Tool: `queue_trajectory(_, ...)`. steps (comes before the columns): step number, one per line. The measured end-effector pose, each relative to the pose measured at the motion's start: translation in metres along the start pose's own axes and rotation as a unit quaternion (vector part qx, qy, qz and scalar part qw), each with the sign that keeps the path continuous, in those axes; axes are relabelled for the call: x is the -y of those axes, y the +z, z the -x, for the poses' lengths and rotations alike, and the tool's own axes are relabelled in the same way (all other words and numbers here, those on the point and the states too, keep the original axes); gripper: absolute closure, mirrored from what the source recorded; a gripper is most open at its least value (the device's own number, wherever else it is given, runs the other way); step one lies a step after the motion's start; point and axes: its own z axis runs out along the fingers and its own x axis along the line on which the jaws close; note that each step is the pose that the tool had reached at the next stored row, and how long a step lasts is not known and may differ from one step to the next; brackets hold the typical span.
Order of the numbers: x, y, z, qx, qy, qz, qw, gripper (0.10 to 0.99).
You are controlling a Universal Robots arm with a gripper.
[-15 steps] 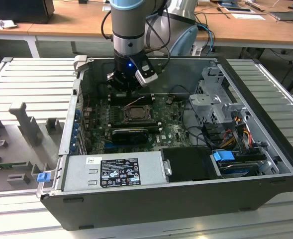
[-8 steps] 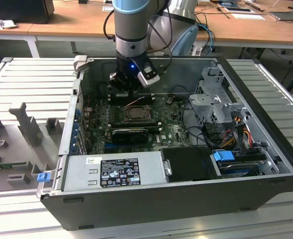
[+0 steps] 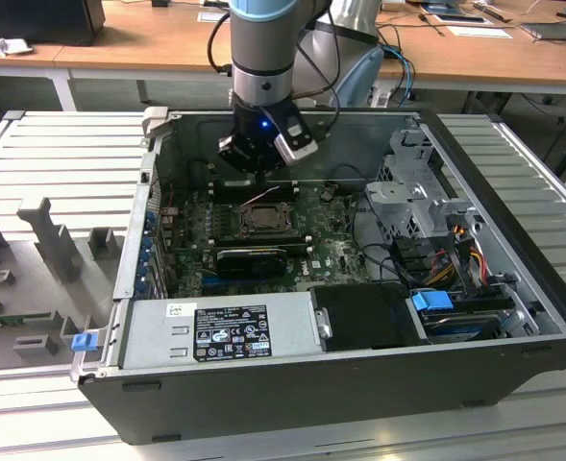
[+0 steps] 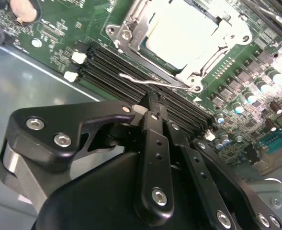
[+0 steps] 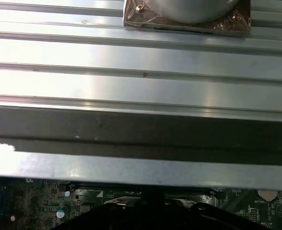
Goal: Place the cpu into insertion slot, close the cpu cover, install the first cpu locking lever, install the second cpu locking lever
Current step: 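Install the first cpu locking lever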
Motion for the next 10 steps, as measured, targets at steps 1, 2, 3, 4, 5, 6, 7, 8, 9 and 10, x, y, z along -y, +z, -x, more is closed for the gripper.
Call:
queue_trajectory(1,0.0001,0.0,0.0012,-0.0001,0.0,-0.0005,1.0,0.98)
queue_trajectory(2,0.0002,0.0,0.0026,-0.0001,0.0,-0.0012,1.0,0.98)
queue_trajectory(3,0.0004,0.0001,0.0035,-0.0001,0.0,-0.0015,1.0,0.98)
queue_trajectory(4,0.0006,0.0002,0.0048,-0.0002,0.0,-0.0016,1.0,0.98)
queue_trajectory(5,0.0007,0.0007,0.0057,-0.0001,0.0,-0.0015,1.0,0.98)
queue_trajectory(6,0.0009,0.0012,0.0065,-0.0001,0.0,-0.0015,1.0,0.98)
queue_trajectory(7,0.0011,0.0021,0.0074,-0.0001,0.0,-0.0016,1.0,0.98)
queue_trajectory(8,0.0013,0.0035,0.0081,-0.0001,0.0,-0.0015,1.0,0.98)
queue_trajectory(9,0.002,0.0052,0.0087,-0.0001,0.0,-0.0015,1.0,0.98)
queue_trajectory(10,0.0031,0.0062,0.0091,-0.0002,0.0,-0.0016,1.0,0.98)
